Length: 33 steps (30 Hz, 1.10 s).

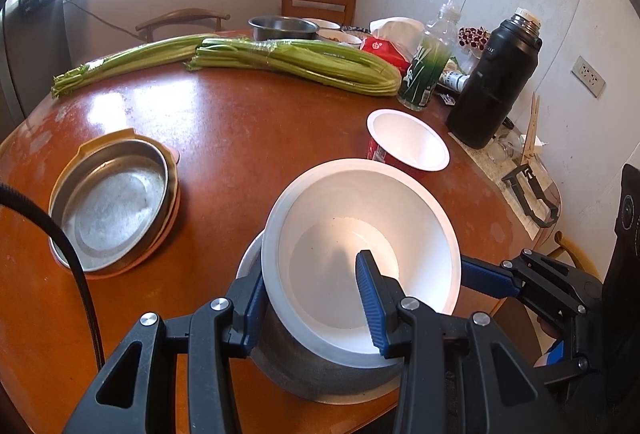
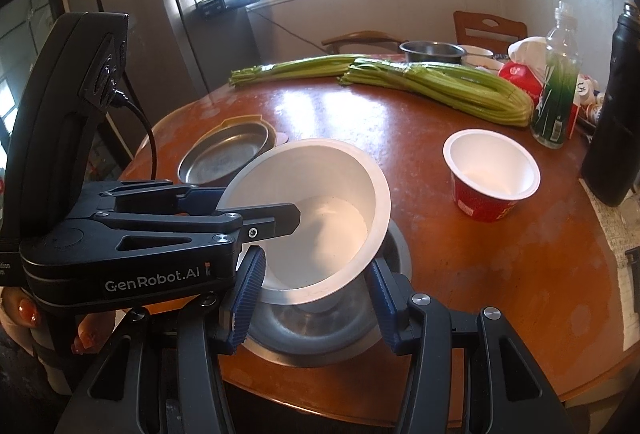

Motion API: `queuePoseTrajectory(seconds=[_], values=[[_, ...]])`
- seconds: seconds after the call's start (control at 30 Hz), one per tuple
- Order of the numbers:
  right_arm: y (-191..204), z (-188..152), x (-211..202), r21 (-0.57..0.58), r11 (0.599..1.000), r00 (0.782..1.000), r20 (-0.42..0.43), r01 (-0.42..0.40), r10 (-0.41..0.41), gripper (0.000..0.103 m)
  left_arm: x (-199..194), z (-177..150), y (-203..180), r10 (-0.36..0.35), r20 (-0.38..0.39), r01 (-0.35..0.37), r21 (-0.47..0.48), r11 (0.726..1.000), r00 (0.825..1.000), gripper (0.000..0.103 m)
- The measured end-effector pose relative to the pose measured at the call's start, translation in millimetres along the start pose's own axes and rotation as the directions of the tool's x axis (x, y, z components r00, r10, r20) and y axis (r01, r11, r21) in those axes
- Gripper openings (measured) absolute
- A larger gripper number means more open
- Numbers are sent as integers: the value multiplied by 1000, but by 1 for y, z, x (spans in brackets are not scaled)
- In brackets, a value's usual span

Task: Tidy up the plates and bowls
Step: 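Lower the red bowl into the steel bowl and open the left gripper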

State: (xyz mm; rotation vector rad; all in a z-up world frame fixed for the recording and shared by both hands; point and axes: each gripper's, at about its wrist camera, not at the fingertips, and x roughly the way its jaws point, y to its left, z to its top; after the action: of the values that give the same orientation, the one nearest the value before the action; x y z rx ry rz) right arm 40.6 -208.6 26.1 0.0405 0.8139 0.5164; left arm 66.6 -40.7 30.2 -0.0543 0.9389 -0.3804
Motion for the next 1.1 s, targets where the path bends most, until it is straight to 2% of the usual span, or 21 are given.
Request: queuePoseTrajectory(seconds=[0.43, 1.1], values=[[1, -7, 15, -14, 1000, 998, -61, 5, -6, 54, 12, -9, 2, 5, -42, -5, 11, 1000, 999, 42], [-6, -13, 26, 19, 1000, 995, -99, 5, -3, 54, 25, -14, 6, 9, -79, -9, 1, 1000, 997, 42]])
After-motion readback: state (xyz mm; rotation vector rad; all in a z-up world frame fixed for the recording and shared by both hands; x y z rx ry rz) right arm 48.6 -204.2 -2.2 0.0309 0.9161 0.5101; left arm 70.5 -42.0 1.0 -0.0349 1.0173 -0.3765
